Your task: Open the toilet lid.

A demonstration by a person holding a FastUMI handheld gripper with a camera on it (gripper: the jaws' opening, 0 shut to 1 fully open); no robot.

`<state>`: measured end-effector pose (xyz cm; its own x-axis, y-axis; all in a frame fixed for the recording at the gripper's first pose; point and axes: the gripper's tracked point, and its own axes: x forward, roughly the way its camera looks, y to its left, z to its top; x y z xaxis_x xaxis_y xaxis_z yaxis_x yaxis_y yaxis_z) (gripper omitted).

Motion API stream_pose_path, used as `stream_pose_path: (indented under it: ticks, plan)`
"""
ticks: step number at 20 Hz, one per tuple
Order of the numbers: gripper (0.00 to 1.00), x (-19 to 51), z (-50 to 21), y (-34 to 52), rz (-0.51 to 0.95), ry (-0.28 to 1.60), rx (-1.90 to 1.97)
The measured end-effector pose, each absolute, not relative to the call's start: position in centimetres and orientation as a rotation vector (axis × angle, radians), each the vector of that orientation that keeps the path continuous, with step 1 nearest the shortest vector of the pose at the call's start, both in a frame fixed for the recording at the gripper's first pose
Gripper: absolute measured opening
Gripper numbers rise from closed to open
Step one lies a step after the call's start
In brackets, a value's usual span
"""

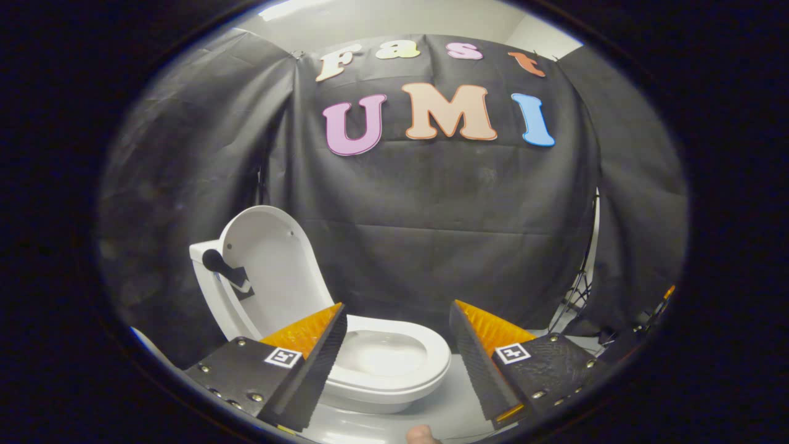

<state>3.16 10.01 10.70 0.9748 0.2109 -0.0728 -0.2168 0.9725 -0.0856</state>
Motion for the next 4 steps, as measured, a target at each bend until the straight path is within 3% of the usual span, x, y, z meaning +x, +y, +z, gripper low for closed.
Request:
stream_pose_path:
  ticks: [4]
  plan:
    - [0.98, 2.89, 10.14, 9.59, 0.213, 0.091, -0.065]
